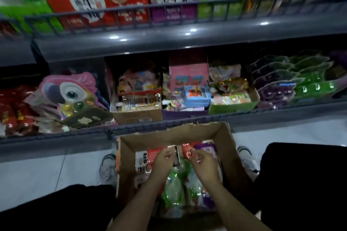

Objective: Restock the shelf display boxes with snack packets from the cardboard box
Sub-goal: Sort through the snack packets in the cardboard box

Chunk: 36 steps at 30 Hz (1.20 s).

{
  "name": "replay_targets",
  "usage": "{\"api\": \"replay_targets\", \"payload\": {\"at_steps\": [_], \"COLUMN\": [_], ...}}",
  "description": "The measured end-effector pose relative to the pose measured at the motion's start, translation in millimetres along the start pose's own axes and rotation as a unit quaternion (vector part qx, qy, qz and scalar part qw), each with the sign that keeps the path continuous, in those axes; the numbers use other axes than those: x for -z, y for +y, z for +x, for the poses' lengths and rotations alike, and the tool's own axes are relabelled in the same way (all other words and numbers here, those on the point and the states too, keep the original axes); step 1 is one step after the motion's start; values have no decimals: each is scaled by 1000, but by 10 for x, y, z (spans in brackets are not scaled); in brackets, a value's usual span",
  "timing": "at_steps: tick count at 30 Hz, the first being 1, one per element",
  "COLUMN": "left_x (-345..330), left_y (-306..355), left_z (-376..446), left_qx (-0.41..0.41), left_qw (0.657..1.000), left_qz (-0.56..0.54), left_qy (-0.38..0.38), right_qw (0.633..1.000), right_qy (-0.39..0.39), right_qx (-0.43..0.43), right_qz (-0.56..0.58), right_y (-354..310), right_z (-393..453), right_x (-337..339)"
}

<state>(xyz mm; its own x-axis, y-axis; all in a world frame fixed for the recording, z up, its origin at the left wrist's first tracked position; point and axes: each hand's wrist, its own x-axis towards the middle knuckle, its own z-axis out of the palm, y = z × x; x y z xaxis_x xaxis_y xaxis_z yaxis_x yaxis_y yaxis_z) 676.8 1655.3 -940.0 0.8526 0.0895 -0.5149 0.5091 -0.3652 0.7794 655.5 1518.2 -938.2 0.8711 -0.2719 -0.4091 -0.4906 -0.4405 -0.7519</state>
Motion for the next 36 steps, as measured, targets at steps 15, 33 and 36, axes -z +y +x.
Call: {"api": "replay_targets", "payload": {"at_steps": [15, 33, 36], "left_x": [-485, -827, -817], "left_y": [-1197, -1291, -1094], "left_z": [409, 538, 491], "left_qx": [112, 273, 310], "left_qw": [981, 940, 925], "left_qz": [155, -168, -192], "left_qy": [-31, 119, 110], "right_qw": [969, 978, 981], "right_qy": [-171, -136, -102], "right_qx": [-180, -152, -164], "right_qz": [19, -53, 32], "right_y": [1125, 1391, 1417], "right_z": [254, 359, 312], "right_x": [-533, -889, -911]}}
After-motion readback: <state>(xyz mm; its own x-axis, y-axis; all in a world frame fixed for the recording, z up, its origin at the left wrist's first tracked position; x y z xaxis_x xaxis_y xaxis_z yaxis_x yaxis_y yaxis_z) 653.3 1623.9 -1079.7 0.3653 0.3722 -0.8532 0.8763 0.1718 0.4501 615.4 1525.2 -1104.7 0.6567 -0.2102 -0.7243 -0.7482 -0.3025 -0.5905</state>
